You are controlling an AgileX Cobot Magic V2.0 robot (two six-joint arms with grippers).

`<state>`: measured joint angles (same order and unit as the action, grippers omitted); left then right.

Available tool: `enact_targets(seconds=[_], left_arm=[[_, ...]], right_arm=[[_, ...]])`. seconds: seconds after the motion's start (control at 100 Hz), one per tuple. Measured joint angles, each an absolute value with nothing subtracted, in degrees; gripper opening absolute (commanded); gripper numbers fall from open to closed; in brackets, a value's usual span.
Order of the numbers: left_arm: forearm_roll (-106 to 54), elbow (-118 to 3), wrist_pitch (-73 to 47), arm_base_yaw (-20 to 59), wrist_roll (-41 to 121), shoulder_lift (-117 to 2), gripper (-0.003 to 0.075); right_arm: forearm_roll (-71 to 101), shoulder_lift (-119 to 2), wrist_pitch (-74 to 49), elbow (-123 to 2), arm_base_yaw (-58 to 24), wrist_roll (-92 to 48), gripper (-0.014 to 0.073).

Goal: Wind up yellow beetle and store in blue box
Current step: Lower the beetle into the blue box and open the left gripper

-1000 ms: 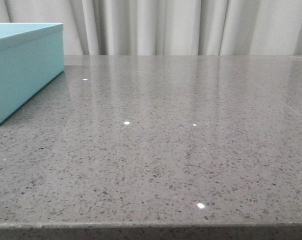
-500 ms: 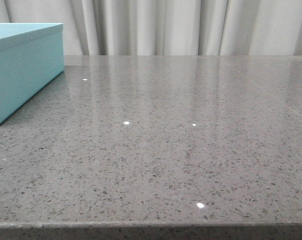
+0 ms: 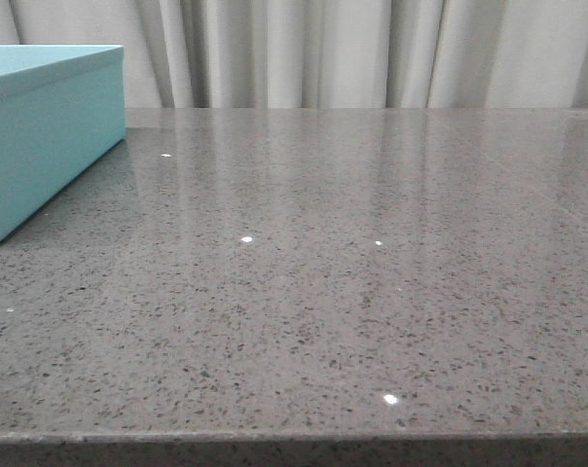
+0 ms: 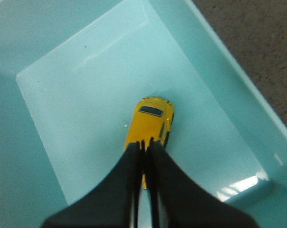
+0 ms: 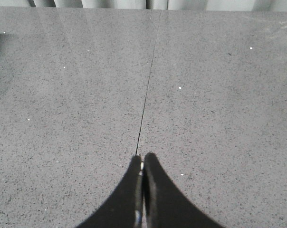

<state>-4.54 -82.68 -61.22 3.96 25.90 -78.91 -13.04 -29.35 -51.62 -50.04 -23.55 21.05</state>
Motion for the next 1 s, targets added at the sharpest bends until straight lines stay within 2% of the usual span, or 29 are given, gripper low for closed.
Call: enact_targets(seconds=[0.18, 0.53, 0.76, 1.0], left_arm=[[-8.6, -73.4, -53.8, 4.0, 25.9, -68.5, -0.0019], [-17.3, -46.7, -38.4, 4.0, 25.8, -46.1, -0.0019], [-21.1, -33.4, -35.5, 4.0, 25.8, -31.5, -0.0019], [-21.4, -26.4, -35.3, 4.0, 24.5, -18.0, -0.0019]], right_arm=[[-13.2, -24.3, -47.9, -44.0, -23.5, 21.1, -0.0068], [-13.5, -15.8, -42.4, -34.1, -23.5, 20.9, -0.0068], [-14.0, -11.2, -39.1, -29.5, -23.5, 20.9, -0.0068], [-15.7, -5.2, -36.9, -26.0, -23.5, 20.8, -0.0068]])
